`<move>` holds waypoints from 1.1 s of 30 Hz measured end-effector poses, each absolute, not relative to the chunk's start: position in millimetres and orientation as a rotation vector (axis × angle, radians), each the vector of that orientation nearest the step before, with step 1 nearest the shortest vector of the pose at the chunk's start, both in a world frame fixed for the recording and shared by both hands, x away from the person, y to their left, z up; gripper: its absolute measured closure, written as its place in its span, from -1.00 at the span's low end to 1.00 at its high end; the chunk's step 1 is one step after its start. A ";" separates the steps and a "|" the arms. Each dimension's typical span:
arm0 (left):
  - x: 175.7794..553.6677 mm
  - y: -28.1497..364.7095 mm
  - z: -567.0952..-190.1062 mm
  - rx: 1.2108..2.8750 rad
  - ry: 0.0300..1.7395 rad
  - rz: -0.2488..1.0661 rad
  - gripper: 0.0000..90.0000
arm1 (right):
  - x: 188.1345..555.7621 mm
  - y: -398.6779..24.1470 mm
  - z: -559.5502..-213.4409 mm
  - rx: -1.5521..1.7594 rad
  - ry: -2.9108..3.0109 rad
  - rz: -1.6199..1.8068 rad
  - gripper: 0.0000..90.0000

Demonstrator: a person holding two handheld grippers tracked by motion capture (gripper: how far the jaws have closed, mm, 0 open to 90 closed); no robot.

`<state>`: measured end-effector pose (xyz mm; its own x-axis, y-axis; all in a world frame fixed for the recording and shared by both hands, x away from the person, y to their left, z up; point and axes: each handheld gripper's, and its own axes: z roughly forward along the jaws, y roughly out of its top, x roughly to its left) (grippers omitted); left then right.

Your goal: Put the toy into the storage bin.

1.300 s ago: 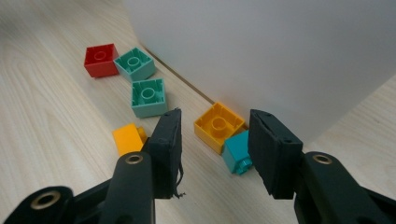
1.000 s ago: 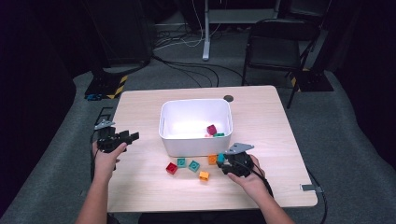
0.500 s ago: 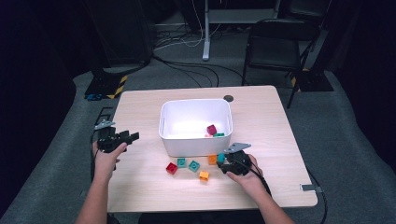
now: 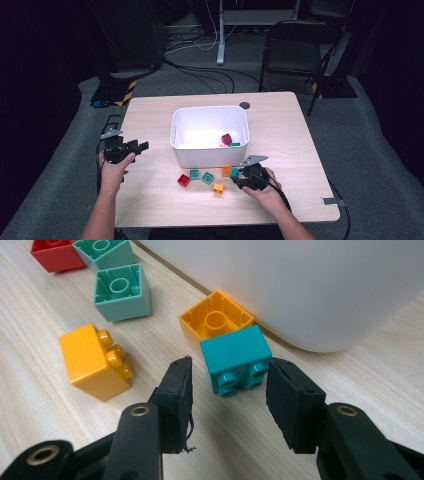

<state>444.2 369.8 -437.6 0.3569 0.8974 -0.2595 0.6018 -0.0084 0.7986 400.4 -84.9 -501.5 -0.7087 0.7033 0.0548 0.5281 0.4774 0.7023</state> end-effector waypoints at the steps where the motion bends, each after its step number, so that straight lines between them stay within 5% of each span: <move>1: 444.2 369.8 -437.6 1.709 1.342 0.407 -0.08 | 400.4 -84.9 -501.5 1.056 2.484 1.054 0.18; 11: 444.3 368.8 -437.8 1.713 1.341 0.409 -0.08 | 408.4 -79.2 -505.9 1.028 2.468 1.022 0.10; 18: 443.9 369.0 -437.4 1.712 1.342 0.406 -0.08 | 406.9 -74.9 -507.7 1.009 2.490 1.003 0.28; 33: 444.5 370.3 -439.0 1.703 1.351 0.407 -0.08 | 398.3 -77.2 -499.6 1.003 2.499 1.055 0.30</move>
<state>444.5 370.3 -439.0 0.3497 0.8991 -0.2635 0.6038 -0.0012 0.7971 398.3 -77.2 -499.6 -0.7323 0.6801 0.0354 0.4997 0.5013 0.7064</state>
